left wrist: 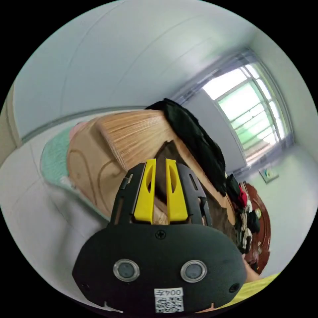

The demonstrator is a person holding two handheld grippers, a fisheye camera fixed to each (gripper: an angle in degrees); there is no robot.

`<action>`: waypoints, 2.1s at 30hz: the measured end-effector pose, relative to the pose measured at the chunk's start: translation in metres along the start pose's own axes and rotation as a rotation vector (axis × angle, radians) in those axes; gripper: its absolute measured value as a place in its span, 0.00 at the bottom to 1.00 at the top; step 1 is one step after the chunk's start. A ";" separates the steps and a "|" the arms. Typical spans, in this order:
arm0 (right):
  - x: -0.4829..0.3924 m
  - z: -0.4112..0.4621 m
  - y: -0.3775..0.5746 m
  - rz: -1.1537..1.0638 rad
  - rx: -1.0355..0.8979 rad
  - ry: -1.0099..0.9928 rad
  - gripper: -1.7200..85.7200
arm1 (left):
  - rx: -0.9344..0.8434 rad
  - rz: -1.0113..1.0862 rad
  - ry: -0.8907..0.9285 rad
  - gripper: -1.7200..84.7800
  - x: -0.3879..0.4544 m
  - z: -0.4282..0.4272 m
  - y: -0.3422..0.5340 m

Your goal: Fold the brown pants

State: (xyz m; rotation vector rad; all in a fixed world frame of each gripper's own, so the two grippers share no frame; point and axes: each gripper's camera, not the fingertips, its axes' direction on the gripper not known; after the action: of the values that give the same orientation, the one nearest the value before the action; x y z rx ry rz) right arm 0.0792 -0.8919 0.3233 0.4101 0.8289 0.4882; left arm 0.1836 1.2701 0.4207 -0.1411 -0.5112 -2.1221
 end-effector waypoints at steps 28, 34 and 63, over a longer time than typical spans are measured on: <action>0.126 -0.010 0.019 0.196 0.389 -0.380 0.16 | -0.448 0.760 0.317 0.10 0.470 0.218 -0.086; 0.193 0.004 -0.015 0.233 0.485 -0.592 0.17 | -0.692 1.117 0.395 0.17 0.726 0.353 -0.018; 0.242 0.067 -0.056 0.252 0.294 -0.715 0.03 | -0.559 1.819 0.152 0.03 1.034 0.380 0.154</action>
State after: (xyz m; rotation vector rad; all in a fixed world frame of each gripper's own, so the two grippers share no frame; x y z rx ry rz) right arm 0.2845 -0.8125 0.1911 0.9040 0.1490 0.4082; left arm -0.3167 0.5566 1.1116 -0.5071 0.3277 -0.3977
